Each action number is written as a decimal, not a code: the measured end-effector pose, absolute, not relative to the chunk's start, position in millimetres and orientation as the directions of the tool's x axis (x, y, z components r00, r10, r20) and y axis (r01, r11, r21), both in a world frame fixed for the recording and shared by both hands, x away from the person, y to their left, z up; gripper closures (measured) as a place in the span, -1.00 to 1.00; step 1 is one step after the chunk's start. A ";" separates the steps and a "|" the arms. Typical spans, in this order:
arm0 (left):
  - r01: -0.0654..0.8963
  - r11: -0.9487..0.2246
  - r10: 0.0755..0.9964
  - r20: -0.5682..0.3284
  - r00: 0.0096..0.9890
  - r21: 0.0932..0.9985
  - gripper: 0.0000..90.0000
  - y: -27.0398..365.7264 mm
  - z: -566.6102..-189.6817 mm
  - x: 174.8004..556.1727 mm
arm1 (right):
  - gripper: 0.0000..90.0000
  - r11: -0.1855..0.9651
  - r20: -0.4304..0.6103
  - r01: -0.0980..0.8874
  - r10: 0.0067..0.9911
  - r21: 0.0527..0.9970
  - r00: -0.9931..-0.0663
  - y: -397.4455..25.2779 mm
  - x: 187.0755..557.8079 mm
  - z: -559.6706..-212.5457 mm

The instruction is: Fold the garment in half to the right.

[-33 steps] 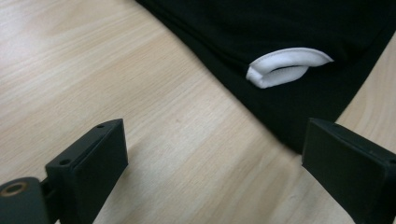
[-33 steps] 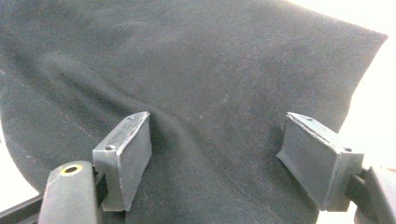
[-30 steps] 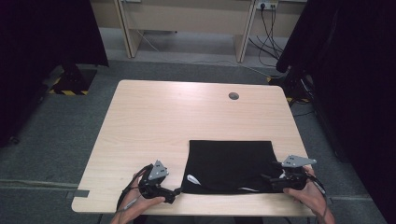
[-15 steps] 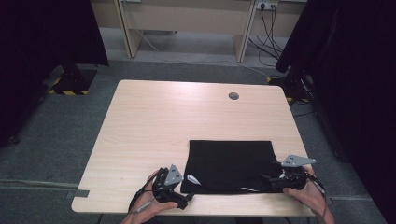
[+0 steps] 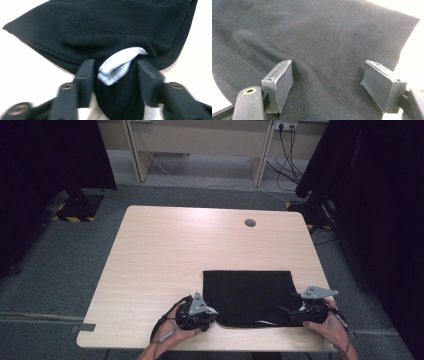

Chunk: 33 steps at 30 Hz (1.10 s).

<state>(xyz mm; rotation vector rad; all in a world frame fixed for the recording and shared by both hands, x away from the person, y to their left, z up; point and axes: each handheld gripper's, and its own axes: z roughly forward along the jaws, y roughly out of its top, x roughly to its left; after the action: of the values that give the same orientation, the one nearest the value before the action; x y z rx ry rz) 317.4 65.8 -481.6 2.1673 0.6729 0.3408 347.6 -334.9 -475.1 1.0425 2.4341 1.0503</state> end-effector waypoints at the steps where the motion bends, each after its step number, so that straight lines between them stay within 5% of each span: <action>1: 0.337 -0.525 0.567 0.026 0.823 0.781 0.33 64.6 -481.5 318.0 | -0.43 0.472 0.018 0.506 0.719 0.722 -0.695 -334.8 347.7 -475.0; 6: 0.304 -0.550 0.551 0.065 0.832 0.778 0.60 60.1 -480.6 315.5 | -0.43 0.471 0.019 0.506 0.718 0.723 -0.695 -335.2 347.5 -475.2; 33: 0.325 -0.533 0.510 -0.010 0.860 0.781 0.59 54.9 -481.4 305.4 | -0.39 0.464 0.018 0.590 0.776 0.661 -0.630 -347.3 322.1 -458.7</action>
<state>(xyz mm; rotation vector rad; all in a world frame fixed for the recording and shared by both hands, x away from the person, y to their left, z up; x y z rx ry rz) 305.4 54.9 -481.4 2.1773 0.6026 0.2768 322.1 -347.3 -458.7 1.1669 2.4300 0.9298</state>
